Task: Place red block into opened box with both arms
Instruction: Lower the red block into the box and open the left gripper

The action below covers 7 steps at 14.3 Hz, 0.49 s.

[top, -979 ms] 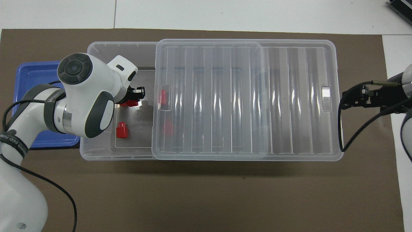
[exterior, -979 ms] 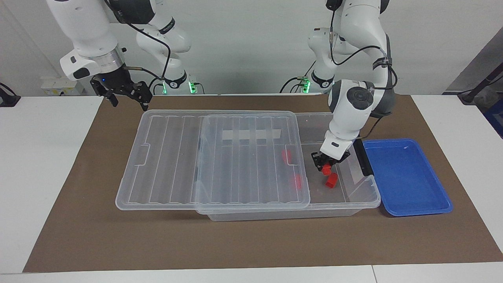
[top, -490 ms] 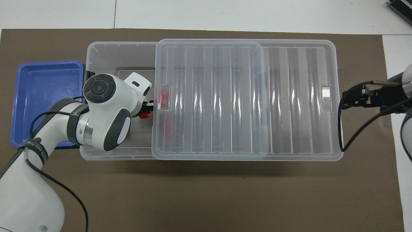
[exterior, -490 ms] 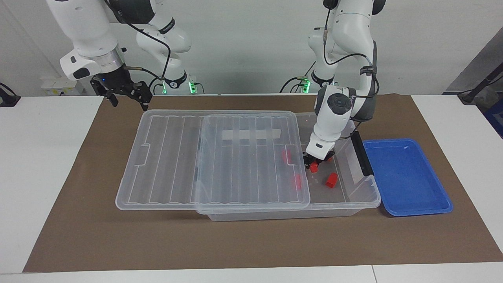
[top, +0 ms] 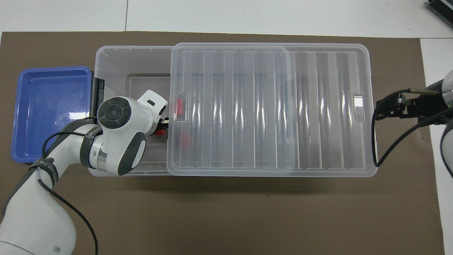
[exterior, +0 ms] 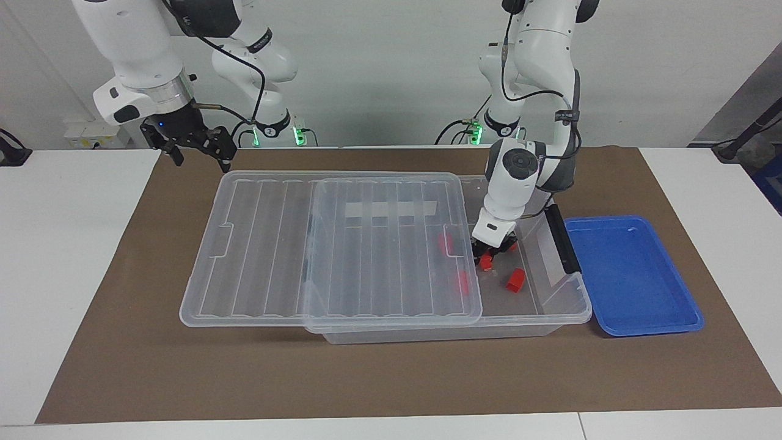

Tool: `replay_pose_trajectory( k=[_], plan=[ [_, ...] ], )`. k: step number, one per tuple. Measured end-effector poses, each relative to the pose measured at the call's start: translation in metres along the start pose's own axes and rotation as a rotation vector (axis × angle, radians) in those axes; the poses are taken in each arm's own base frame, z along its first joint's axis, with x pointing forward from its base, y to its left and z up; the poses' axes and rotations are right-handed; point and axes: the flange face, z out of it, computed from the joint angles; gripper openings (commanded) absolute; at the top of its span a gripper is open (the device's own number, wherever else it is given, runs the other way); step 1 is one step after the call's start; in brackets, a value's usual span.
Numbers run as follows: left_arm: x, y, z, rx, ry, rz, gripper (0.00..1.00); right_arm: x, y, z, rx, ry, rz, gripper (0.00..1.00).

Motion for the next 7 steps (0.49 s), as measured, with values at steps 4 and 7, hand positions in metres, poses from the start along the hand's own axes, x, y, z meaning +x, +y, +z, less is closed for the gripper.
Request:
replay_pose_trajectory(
  k=[4, 7],
  plan=[
    [0.0000, -0.0001, 0.0000, 0.002, 0.001, 0.002, 0.45, 0.0000, 0.0000, 0.0000, 0.000, 0.000, 0.000, 1.00],
    [-0.0001, -0.0003, 0.0002, 0.002, 0.002, 0.003, 0.85, 0.0000, 0.0000, 0.0000, 0.000, 0.000, 0.000, 1.00]
  ],
)
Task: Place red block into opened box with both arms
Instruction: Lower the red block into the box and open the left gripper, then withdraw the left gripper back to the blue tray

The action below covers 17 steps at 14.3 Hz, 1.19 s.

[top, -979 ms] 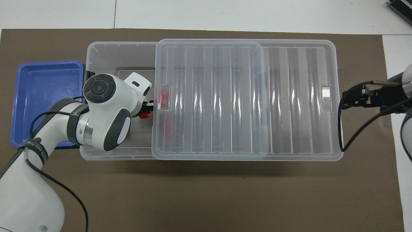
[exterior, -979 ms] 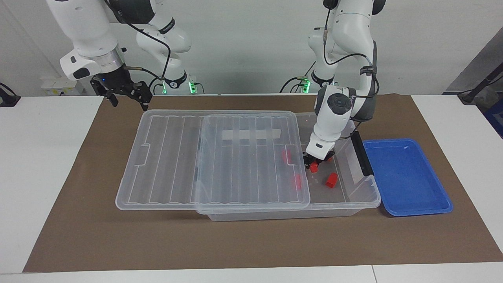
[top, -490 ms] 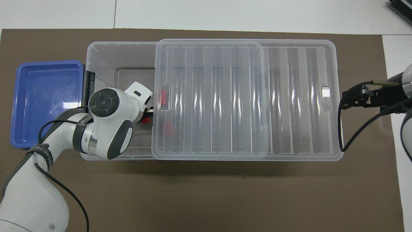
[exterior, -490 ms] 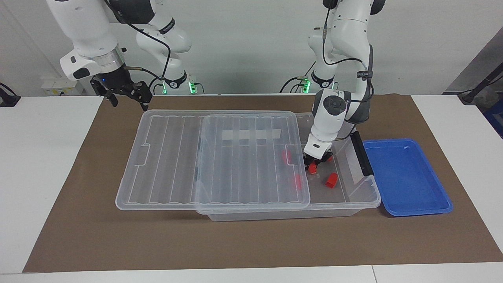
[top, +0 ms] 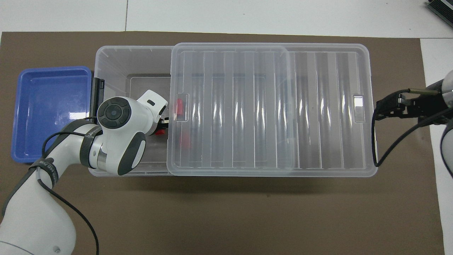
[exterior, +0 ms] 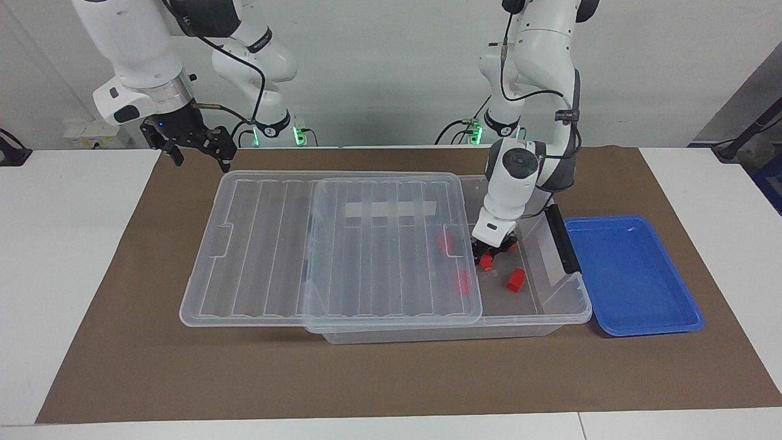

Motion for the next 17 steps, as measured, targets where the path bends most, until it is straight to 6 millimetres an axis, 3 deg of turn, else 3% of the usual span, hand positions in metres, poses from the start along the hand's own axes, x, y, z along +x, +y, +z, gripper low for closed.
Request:
replay_pose_trajectory(
  k=[1, 6, 8, 13, 15, 17],
  plan=[
    [0.000, 0.000, 0.000, 0.000, 0.000, 0.000, 0.95, 0.000, 0.000, 0.000, 0.000, 0.000, 0.000, 1.00],
    [0.000, -0.001, -0.001, 0.015, 0.004, 0.015, 0.94, 0.000, 0.000, 0.000, 0.000, 0.000, 0.000, 1.00],
    [0.005, -0.001, -0.014, 0.024, -0.008, 0.012, 0.94, 0.000, 0.001, 0.000, 0.000, 0.000, 0.001, 1.00],
    [0.034, -0.009, -0.116, 0.061, -0.043, -0.018, 0.95, 0.004, 0.017, 0.002, 0.001, -0.003, 0.031, 1.00],
    [0.043, -0.024, -0.150, 0.072, -0.051, -0.012, 0.95, 0.007, 0.016, 0.004, 0.005, 0.016, 0.032, 0.96],
    [0.057, -0.053, -0.182, 0.081, -0.070, 0.027, 0.98, 0.013, 0.018, 0.013, 0.016, 0.067, 0.037, 0.95]
  ],
)
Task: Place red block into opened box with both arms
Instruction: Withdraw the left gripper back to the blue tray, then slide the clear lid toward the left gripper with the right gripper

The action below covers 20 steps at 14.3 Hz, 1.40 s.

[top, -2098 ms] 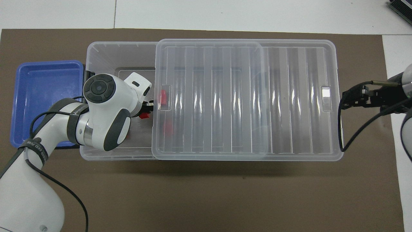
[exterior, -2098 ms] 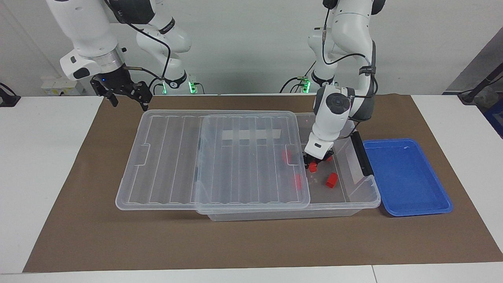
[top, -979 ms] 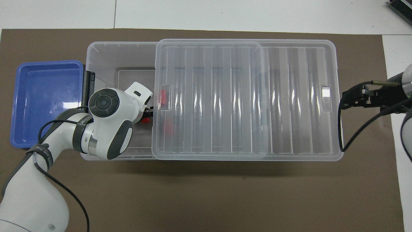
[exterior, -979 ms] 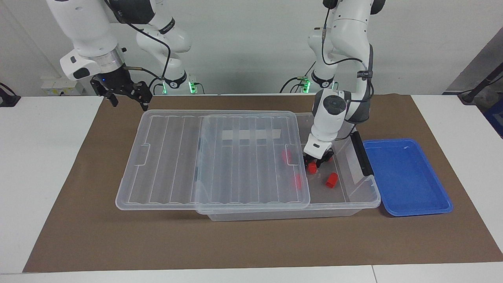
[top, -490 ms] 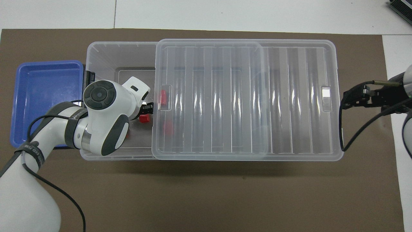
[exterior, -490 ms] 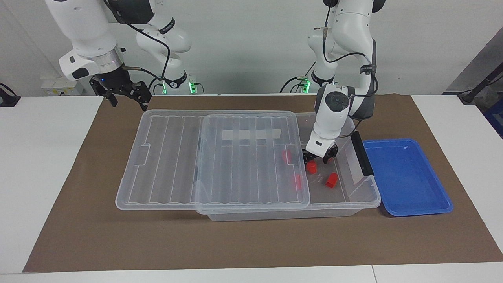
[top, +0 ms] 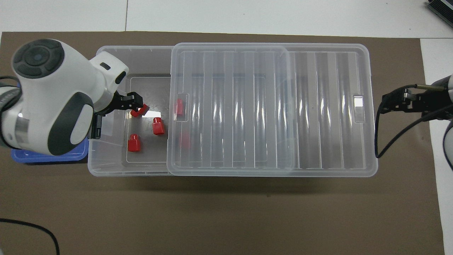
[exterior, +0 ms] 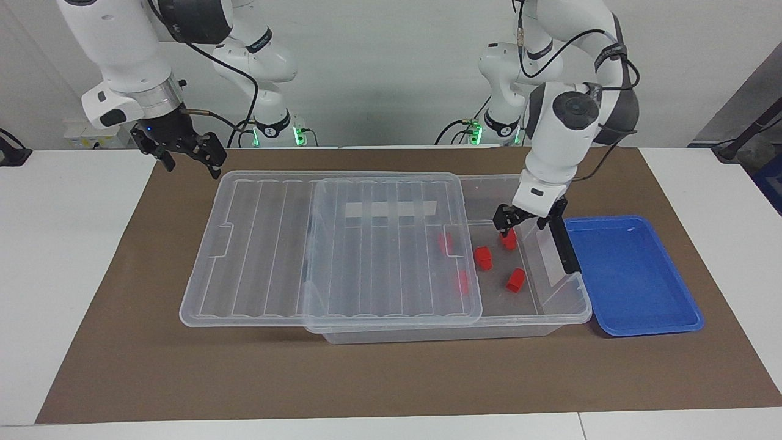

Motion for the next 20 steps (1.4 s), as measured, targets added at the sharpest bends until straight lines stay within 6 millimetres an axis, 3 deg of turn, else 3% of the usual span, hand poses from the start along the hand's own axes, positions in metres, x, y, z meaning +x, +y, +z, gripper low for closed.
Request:
replay_pose_trajectory(
  k=[1, 2, 4, 7, 9, 12, 15, 18, 20],
  plan=[
    [0.007, -0.021, -0.016, 0.003, -0.006, 0.028, 1.00, 0.003, 0.004, 0.008, 0.005, 0.023, 0.009, 0.94],
    [0.013, -0.043, -0.029, 0.003, -0.006, 0.050, 1.00, 0.006, 0.010, 0.016, 0.008, 0.041, 0.020, 0.83],
    [0.023, -0.091, -0.047, 0.001, 0.002, 0.094, 1.00, 0.011, 0.021, 0.034, 0.013, 0.071, 0.041, 0.50],
    [0.023, -0.157, -0.067, 0.000, 0.016, 0.152, 1.00, 0.017, 0.041, 0.062, 0.016, 0.092, 0.076, 0.15],
    [0.018, -0.165, -0.076, 0.000, 0.027, 0.159, 1.00, 0.020, 0.055, 0.076, 0.018, 0.111, 0.102, 0.03],
    [0.015, -0.157, -0.080, -0.002, 0.031, 0.172, 1.00, 0.029, 0.068, 0.094, 0.024, 0.143, 0.116, 0.03],
    [0.009, -0.158, -0.088, -0.002, 0.031, 0.173, 1.00, 0.039, 0.067, 0.117, 0.031, 0.151, 0.098, 0.03],
    [-0.016, -0.162, -0.112, -0.003, -0.006, 0.171, 1.00, 0.047, 0.064, 0.141, 0.036, 0.136, 0.087, 0.00],
    [-0.025, -0.161, -0.113, -0.004, -0.011, 0.173, 1.00, 0.050, 0.053, 0.148, 0.041, 0.137, 0.070, 0.00]
  ],
)
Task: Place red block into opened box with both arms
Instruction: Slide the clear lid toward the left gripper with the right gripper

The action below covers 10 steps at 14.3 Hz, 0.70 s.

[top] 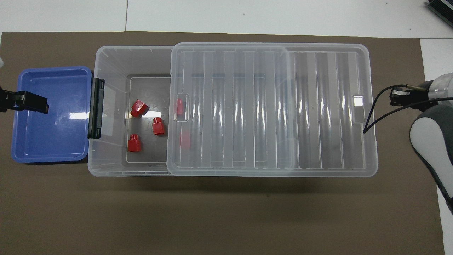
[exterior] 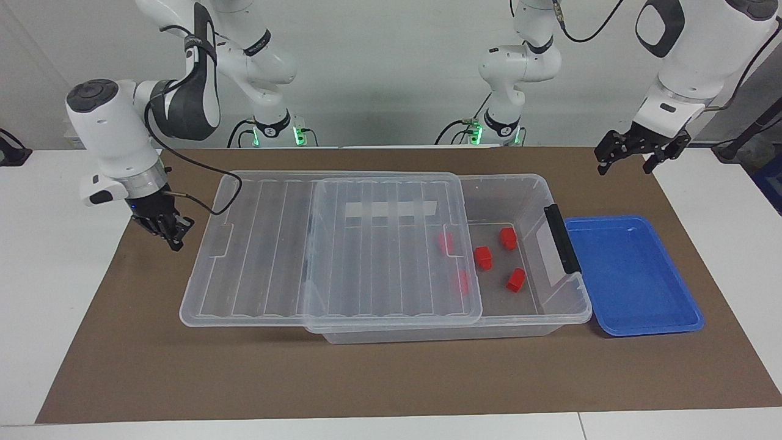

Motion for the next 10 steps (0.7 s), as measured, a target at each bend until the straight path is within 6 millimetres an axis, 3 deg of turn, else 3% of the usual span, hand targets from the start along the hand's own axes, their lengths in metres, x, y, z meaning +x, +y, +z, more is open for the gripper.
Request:
replay_pose_trajectory(
  k=[5, 10],
  plan=[
    [-0.001, -0.007, 0.029, -0.004, -0.020, -0.015, 1.00, -0.013, -0.058, -0.001, 0.017, 0.001, -0.097, 0.00],
    [-0.004, 0.000, 0.018, -0.004, -0.013, -0.002, 1.00, -0.031, -0.109, -0.003, 0.032, -0.002, -0.185, 0.00]
  ],
)
